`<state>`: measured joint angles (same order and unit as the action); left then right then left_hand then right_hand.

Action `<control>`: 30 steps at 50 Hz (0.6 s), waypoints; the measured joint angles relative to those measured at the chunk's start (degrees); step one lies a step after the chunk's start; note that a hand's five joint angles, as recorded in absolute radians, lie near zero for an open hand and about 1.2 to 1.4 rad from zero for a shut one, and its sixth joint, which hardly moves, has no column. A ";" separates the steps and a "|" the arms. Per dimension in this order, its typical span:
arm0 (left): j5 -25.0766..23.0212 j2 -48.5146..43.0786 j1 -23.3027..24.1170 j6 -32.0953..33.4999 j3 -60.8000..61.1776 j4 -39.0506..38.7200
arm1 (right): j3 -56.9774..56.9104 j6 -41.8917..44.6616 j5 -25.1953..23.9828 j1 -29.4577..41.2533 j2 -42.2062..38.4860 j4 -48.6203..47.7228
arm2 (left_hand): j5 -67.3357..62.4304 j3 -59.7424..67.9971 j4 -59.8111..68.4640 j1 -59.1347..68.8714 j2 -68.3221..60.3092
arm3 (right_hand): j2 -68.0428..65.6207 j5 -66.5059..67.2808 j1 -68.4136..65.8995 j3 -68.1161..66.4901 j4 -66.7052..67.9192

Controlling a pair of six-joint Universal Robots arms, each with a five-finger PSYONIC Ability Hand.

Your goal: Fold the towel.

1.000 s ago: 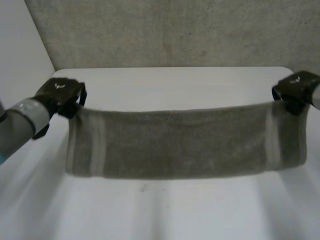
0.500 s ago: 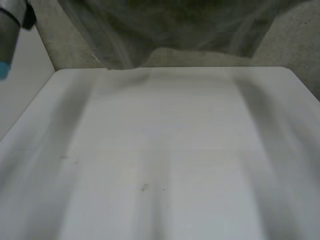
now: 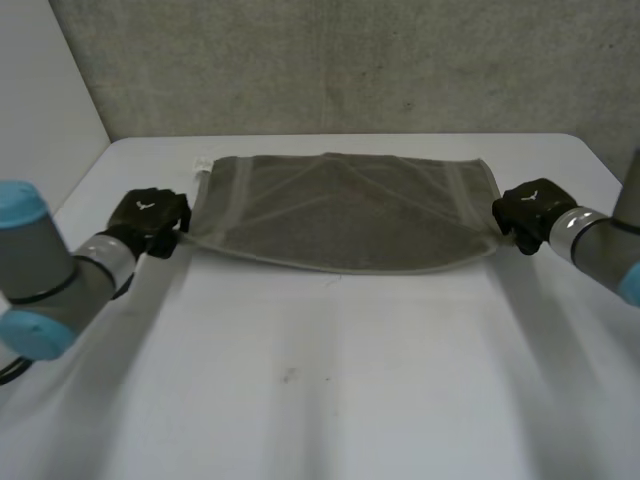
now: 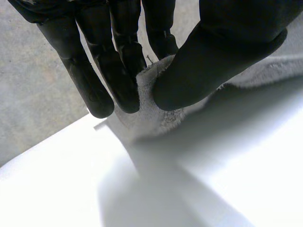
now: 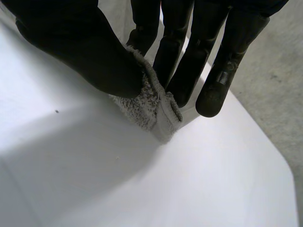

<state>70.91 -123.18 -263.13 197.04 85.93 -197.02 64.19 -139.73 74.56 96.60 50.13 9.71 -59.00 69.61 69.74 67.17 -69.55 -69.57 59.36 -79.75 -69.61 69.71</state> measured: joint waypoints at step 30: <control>-4.32 11.89 -2.56 6.92 -0.81 15.87 | -0.51 10.24 0.03 -1.94 5.89 12.47 | 0.00 0.00 0.00 0.00 0.00 | 0.00 0.00 -0.01 0.00 0.00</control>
<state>66.59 -111.29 -265.70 203.96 85.12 -181.15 63.68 -129.49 74.59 94.66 56.02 22.18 -59.00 69.61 69.74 67.17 -69.55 -69.57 59.36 -79.76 -69.61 69.71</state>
